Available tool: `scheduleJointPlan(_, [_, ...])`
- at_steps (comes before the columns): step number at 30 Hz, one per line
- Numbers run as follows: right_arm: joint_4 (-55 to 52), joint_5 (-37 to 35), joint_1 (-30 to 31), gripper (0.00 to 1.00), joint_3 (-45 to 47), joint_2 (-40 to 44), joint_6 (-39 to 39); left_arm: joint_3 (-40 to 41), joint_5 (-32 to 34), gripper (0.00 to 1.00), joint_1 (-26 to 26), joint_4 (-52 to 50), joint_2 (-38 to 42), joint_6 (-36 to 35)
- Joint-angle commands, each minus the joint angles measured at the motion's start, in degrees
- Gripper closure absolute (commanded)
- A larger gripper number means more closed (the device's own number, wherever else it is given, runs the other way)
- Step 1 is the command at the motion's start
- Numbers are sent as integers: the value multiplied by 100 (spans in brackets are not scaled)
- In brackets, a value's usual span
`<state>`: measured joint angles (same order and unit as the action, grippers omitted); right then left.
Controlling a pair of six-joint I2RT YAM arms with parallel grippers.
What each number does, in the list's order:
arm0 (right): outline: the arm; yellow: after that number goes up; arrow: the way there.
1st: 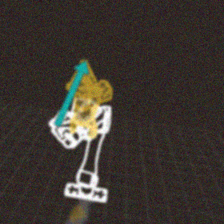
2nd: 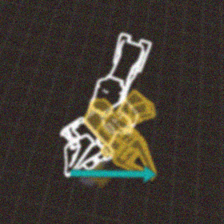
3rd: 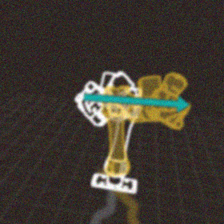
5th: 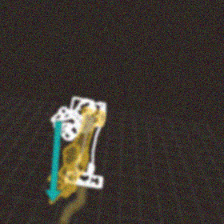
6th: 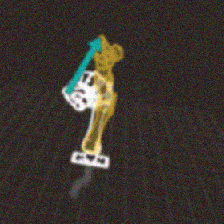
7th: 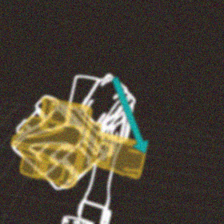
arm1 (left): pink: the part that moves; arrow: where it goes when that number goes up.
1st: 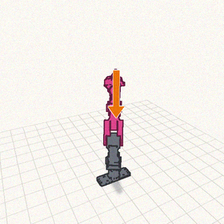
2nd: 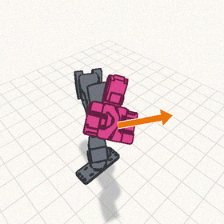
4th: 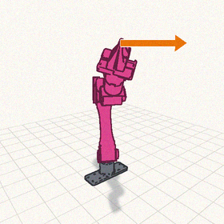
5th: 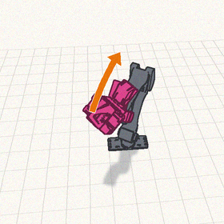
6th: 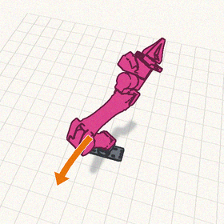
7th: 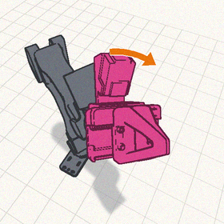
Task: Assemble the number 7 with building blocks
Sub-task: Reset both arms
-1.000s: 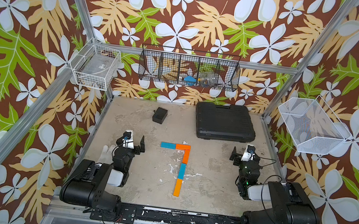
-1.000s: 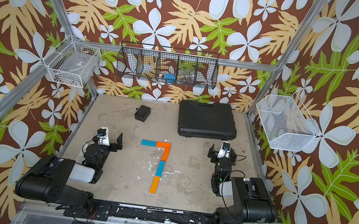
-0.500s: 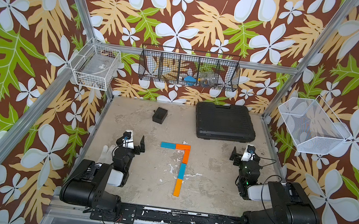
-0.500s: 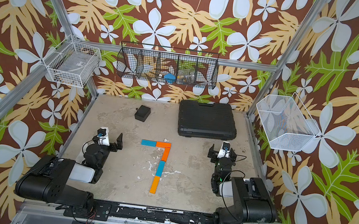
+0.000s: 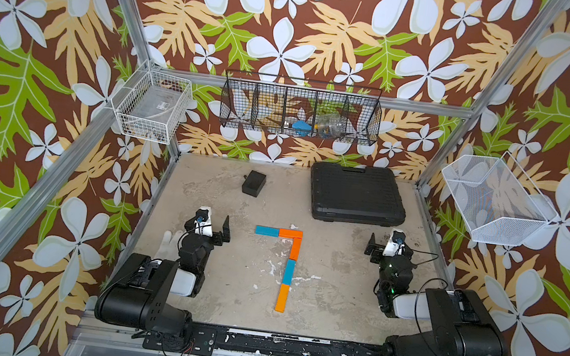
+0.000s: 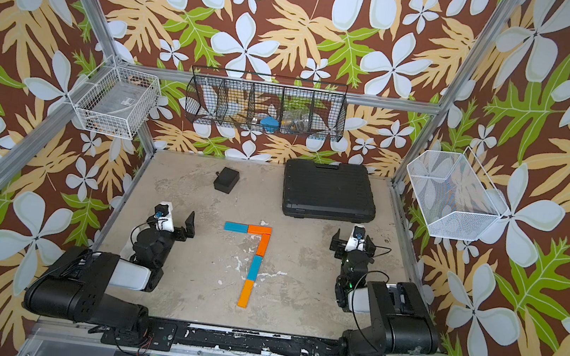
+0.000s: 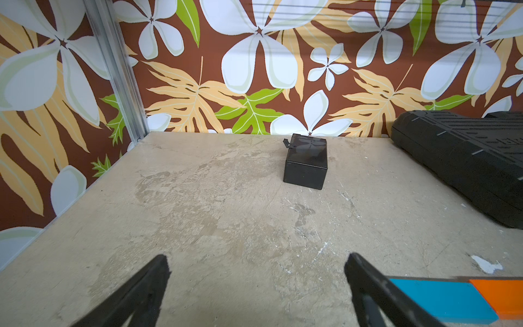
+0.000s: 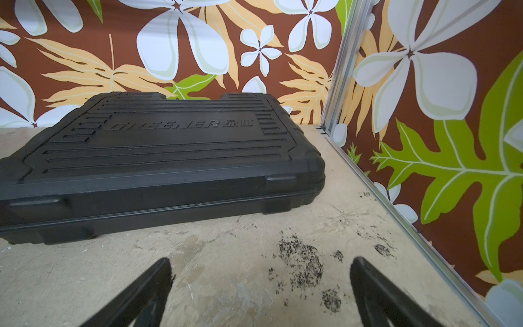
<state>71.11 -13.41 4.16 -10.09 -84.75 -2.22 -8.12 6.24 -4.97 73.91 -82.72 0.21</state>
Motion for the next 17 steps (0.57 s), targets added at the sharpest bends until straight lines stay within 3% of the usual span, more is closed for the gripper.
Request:
scheduleJointPlan(1, [113,-5,5,0,-2,20,28,-14,47,0,6,45,1,6])
scheduleJointPlan(17, [83,157,-61,0,-54,-36,5,-14,43,0,5,105,-25,14])
